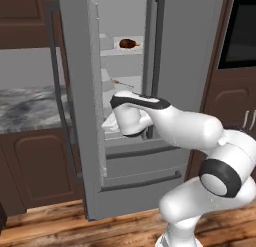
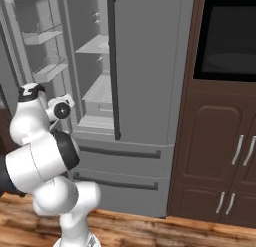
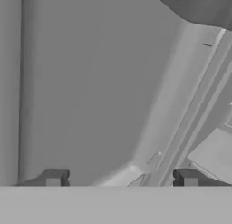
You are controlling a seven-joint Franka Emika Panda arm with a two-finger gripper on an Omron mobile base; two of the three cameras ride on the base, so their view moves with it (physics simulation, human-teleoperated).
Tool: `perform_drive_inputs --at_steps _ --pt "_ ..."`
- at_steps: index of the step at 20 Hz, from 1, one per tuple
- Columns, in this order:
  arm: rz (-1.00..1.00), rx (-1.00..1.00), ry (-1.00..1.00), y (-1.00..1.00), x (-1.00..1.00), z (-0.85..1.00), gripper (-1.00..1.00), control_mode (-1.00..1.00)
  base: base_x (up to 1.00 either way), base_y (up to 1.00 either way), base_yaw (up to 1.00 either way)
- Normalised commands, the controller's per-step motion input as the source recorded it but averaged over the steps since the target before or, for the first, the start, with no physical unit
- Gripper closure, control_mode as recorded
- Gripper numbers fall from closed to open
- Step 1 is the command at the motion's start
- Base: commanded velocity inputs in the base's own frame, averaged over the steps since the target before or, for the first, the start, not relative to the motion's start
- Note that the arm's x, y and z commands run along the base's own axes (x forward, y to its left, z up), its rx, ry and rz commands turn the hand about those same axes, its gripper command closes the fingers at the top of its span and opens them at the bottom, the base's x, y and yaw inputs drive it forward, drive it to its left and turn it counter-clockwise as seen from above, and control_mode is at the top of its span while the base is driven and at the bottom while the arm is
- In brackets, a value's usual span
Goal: Retrieve the steak from the fridge and place it on the saucepan with marinade on the stove.
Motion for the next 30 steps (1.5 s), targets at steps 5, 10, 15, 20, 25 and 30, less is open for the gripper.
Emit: perform_drive_inputs --at_steps 5,10,15,20,25,30 --pt "0.0 -0.17 -0.02 1.0 -0.23 -0.41 -1.0 -1.0 0.0 0.0 0.0" --pt "-0.06 -0.04 -0.18 -0.16 -0.48 0.77 -1.0 -1.0 0.0 0.0 0.0" --pt "-0.1 0.0 0.0 -0.8 -0.25 1.0 -1.0 -1.0 0.0 0.0 0.0" --pt "-0.2 0.0 0.26 -0.51 -0.07 1.0 -1.0 -1.0 0.0 0.0 0.0" --pt "-0.19 0.0 0.39 -0.31 -0.12 1.0 -1.0 -1.0 0.0 0.0 0.0" --pt "-0.18 0.0 0.41 -0.25 -0.29 1.0 -1.0 -1.0 0.0 0.0 0.0"
